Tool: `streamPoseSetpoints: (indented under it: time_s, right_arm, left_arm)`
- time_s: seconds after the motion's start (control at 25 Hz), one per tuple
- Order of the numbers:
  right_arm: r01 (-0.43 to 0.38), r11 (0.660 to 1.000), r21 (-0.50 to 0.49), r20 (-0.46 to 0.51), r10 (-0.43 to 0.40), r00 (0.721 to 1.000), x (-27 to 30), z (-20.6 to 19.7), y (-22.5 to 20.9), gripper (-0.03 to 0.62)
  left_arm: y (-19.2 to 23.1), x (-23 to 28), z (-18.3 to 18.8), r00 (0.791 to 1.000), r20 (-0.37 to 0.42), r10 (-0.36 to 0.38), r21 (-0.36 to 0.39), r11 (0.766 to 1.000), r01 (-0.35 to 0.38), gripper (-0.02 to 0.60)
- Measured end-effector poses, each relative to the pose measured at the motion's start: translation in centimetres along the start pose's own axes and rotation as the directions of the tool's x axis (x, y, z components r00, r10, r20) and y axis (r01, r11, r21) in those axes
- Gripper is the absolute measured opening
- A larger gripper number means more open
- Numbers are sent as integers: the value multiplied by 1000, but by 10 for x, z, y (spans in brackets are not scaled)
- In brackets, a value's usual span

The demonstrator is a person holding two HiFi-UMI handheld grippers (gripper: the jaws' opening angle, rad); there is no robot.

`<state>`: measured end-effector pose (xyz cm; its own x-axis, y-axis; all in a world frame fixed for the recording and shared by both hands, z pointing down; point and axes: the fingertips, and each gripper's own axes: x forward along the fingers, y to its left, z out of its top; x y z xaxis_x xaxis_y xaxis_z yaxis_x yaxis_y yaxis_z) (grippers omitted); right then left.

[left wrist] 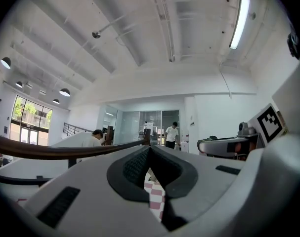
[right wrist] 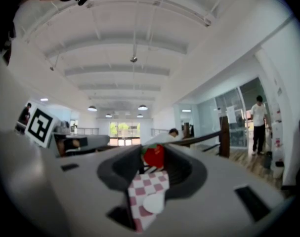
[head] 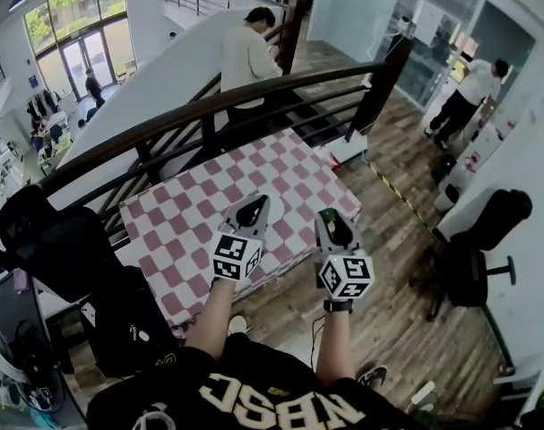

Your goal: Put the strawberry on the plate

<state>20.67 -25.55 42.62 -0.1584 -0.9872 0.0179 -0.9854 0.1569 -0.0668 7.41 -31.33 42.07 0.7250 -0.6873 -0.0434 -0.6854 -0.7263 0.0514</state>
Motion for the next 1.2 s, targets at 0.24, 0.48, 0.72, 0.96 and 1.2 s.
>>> streamPoseSetpoints:
  time_s: [0.24, 0.48, 0.72, 0.96, 1.2]
  right_arm:
    - [1, 1000, 31, 6, -1, 1000, 58, -15, 8, 147]
    - [11, 999, 46, -52, -8, 999, 92, -42, 4, 147]
    - [-12, 999, 36, -102, 16, 995, 124, -68, -9, 147]
    - [-37, 999, -2, -171, 36, 985, 155, -99, -19, 147]
    - [-97, 994, -55, -275, 78, 958, 203, -142, -36, 149]
  left_arm:
    - [50, 20, 0, 1000, 21, -14, -14, 1000, 14, 14]
    - [85, 30, -25, 1000, -17, -8, -43, 999, 7, 14]
    - [104, 60, -54, 998, -60, 8, -66, 998, -12, 14]
    - [116, 81, -92, 992, -124, 17, -103, 994, -30, 14]
    - [139, 112, -133, 977, -206, 60, -125, 988, -87, 14]
